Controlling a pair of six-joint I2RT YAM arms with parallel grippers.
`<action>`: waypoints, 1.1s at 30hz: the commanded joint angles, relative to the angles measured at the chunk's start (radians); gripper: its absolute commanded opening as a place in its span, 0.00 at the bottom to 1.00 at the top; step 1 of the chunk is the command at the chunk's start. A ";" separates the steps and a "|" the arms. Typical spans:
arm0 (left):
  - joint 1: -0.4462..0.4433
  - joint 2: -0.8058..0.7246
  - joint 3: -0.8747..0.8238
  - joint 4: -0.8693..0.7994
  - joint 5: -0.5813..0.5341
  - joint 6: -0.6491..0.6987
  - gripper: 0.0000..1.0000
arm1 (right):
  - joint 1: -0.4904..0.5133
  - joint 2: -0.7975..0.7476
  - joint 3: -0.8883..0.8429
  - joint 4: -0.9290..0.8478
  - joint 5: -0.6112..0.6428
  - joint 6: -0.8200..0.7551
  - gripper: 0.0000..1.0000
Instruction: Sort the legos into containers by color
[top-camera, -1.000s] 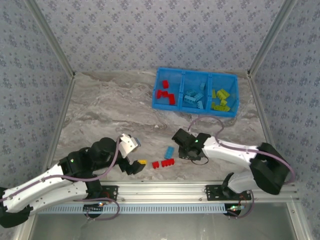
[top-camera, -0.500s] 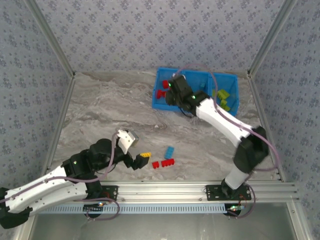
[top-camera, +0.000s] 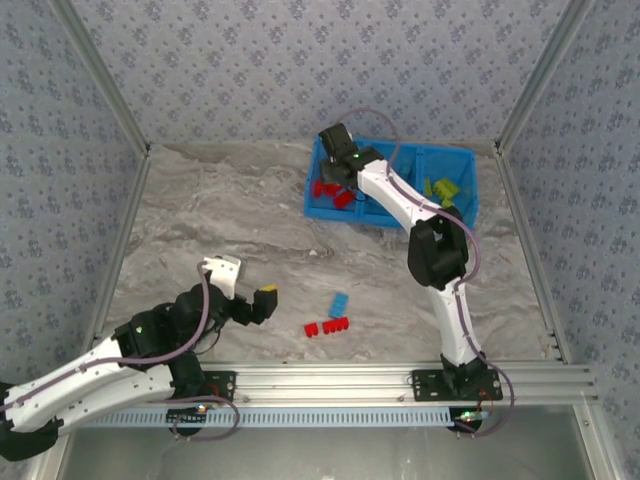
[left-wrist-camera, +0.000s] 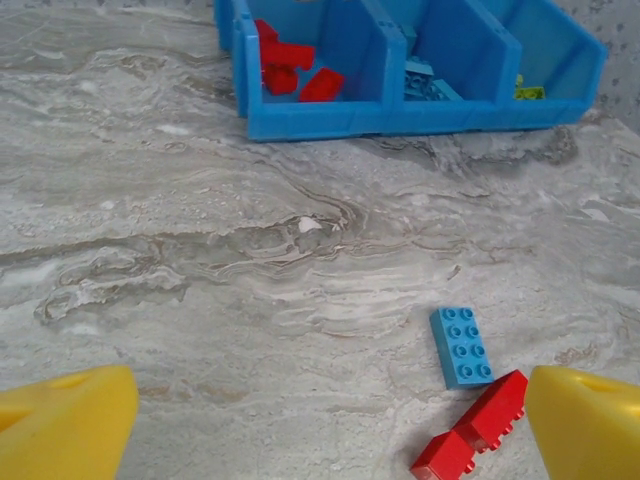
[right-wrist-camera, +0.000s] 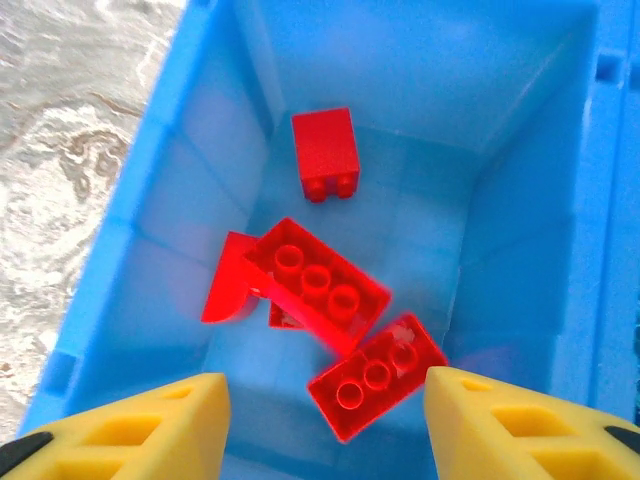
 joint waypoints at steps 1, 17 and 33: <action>-0.004 0.028 0.009 -0.016 -0.045 -0.044 0.99 | -0.005 -0.094 0.021 -0.080 0.007 -0.024 0.56; -0.003 0.604 0.245 0.138 0.136 -0.085 0.99 | 0.178 -1.001 -0.744 -0.184 -0.119 0.090 0.74; -0.041 1.156 0.465 0.166 0.325 -0.162 0.95 | 0.220 -1.503 -1.152 -0.447 -0.311 0.439 0.90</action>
